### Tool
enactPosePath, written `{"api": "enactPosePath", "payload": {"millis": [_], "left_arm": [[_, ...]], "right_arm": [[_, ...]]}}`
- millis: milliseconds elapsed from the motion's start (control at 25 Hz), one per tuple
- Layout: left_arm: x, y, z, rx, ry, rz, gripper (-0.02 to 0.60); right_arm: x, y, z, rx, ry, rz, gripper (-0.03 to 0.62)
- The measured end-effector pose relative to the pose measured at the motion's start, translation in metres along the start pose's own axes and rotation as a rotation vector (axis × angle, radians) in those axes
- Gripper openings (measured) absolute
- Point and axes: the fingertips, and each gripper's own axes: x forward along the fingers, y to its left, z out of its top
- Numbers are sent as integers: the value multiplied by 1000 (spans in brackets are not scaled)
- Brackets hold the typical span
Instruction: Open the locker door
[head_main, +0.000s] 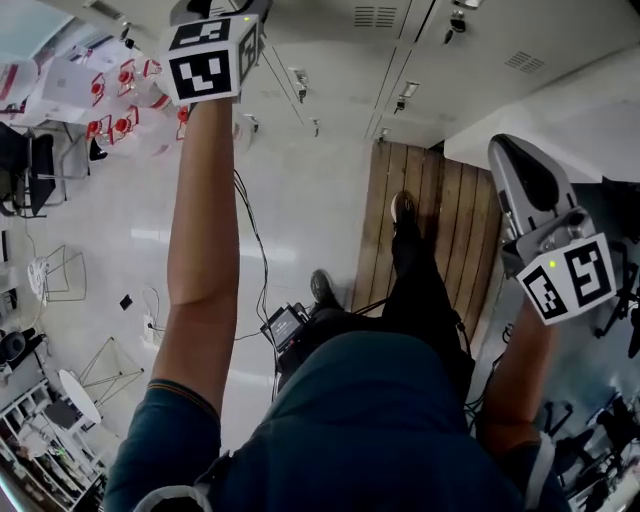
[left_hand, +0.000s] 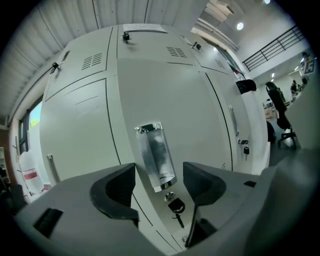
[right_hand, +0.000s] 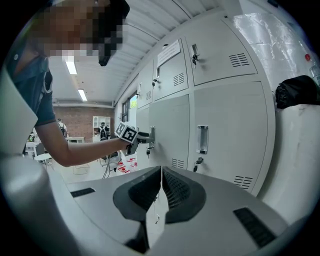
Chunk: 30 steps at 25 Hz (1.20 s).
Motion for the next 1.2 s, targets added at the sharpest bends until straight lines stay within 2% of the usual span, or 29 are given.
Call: {"api": "enactPosePath", "payload": {"millis": [80,160,520,720,880,1200], "left_arm": [[1,3,-3,-4,18,30,291],[-3,13,-3,-20,21,85,154],[-29,7,-2,-26,9,102,130],[-55,0,-3,-7,6,107,76],[-73,-8,-3,9,7,95,62],[-109,-36,-1,21,20,24,63]], "right_arm": [[-3,2,0,1,-3,1,37],[-7,2,3,-2,-9,-1,37],[-36,2,11,-14,-30,-34,37],[-48,15,17,-23,-45,-34,37],[-59,26,24,-31,-56,-32,37],[-86,50,34,-54,-76,-37,37]]}}
